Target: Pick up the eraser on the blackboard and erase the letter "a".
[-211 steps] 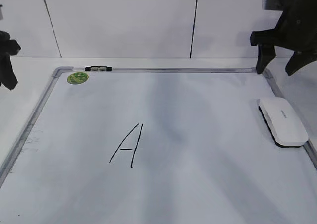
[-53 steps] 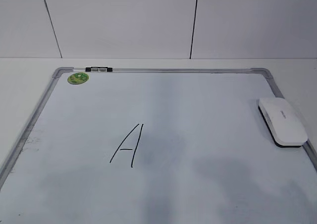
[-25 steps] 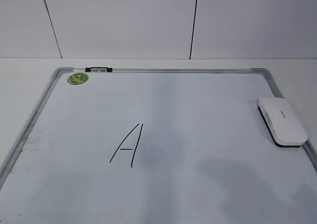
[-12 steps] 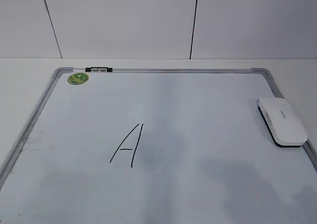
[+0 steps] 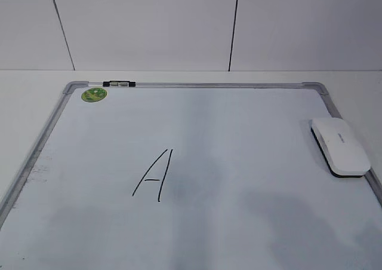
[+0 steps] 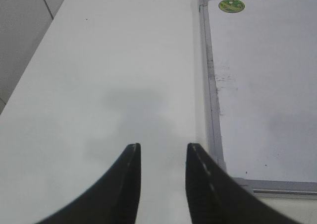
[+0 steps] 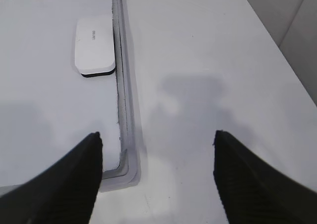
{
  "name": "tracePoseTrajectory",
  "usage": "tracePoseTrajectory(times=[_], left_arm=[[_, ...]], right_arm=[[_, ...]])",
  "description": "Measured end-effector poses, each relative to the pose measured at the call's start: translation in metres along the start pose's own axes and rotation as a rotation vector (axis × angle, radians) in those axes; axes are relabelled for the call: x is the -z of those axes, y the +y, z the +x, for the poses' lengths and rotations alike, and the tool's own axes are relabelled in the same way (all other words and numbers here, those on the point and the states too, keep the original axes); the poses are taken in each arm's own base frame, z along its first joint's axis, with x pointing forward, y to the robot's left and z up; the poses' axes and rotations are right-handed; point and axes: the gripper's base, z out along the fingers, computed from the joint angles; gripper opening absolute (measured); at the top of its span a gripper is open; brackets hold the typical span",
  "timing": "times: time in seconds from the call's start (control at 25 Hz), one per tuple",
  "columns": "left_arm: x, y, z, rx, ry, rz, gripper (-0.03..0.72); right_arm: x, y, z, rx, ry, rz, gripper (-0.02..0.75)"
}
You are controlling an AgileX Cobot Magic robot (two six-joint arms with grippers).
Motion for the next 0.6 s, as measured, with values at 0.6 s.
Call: tracePoseTrajectory(times=[0.6], left_arm=[[0.0000,0.0000,0.0000,0.000,0.000,0.000,0.235]], right_arm=[[0.0000,-0.0001,0.0000,0.001,0.000,0.002,0.559]])
